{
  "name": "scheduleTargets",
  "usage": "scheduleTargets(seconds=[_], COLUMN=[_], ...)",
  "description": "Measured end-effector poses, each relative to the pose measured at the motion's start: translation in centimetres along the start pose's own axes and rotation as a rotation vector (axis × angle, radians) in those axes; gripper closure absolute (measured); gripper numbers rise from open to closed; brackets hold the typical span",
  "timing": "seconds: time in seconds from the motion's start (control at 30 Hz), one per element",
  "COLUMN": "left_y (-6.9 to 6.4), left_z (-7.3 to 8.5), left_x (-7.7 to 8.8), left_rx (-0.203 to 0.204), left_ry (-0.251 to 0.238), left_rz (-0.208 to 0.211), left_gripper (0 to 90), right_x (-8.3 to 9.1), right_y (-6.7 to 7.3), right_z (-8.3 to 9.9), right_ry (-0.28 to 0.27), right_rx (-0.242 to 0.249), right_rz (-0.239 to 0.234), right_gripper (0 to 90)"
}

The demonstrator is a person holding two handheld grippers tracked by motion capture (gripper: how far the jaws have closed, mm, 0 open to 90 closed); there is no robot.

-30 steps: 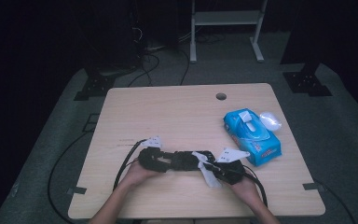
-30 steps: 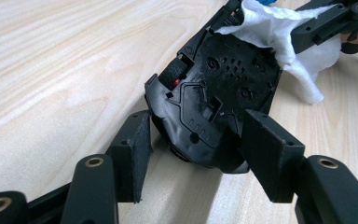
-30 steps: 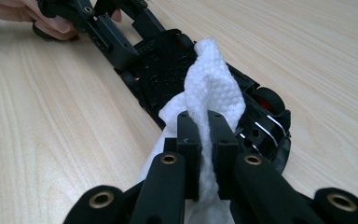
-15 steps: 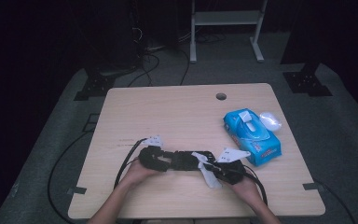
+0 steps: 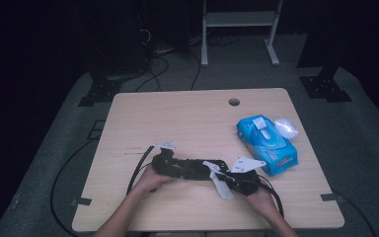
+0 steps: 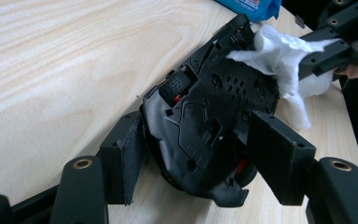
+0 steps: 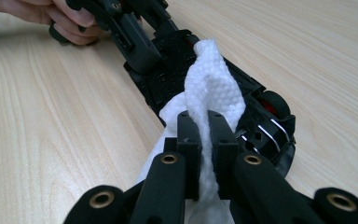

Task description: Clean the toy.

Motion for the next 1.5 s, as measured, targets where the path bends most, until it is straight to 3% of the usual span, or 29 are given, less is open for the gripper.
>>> scheduleTargets(seconds=[0.17,0.3,0.43,0.53,0.63,0.67,0.77,0.87,1.07,1.17,1.37,1.5], left_y=[-0.1,-0.5,-1.1,-1.6,-1.8,-1.8,-2.1,-2.4,-2.7,-2.8,-3.3,-3.4], left_z=[0.0,0.0,0.2,0.2,0.2,0.2,-0.1,0.2,0.2,0.2,0.6,0.7], left_x=[0.0,0.2,0.3,0.2,0.2,0.2,0.6,0.0,-0.3,-0.3,-0.5,-0.5], left_rx=[-0.018,-0.059,-0.121,-0.196,-0.237,-0.237,-0.268,-0.298,-0.336,-0.349,-0.404,-0.415], left_ry=[0.002,-0.007,-0.04,-0.069,-0.079,-0.079,-0.154,-0.127,-0.126,-0.12,-0.111,-0.109], left_rz=[-0.008,-0.037,-0.083,-0.13,-0.15,-0.15,-0.138,-0.138,-0.136,-0.137,-0.138,-0.14], left_gripper=[37.9,38.3,38.8,39.8,40.9,41.5,54.5,55.4,59.8,60.3,66.1,67.1], right_x=[0.1,0.1,0.1,0.0,0.0,0.0,0.0,-0.3,-0.9,-0.9,0.3,1.1], right_y=[0.1,0.2,0.3,0.2,0.0,0.0,-0.1,0.0,-0.1,0.0,0.3,0.5], right_z=[0.1,0.1,0.1,0.1,0.2,0.3,0.5,0.8,1.4,1.4,-0.2,-2.8], right_ry=[-0.008,-0.012,-0.015,-0.011,-0.003,0.0,0.019,0.037,0.098,0.1,0.034,-0.04], right_rx=[0.004,0.014,0.02,0.024,0.023,0.018,0.012,0.015,0.016,0.021,0.013,0.026], right_rz=[0.007,0.015,0.021,0.024,0.028,0.028,0.028,0.022,0.01,0.007,0.001,-0.002], right_gripper=[85.0,85.0,85.1,85.1,85.0,85.0,84.9,84.7,84.5,84.5,84.6,84.6])
Point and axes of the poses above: each handheld gripper's, and its own axes: x roughly backward along the jaws, z roughly out of its underside, y roughly to its left, the point moved 5 cm from there along -x, roughly forward along the jaws, and after that the axes turned 15 degrees about x, right-handed, at the moved point
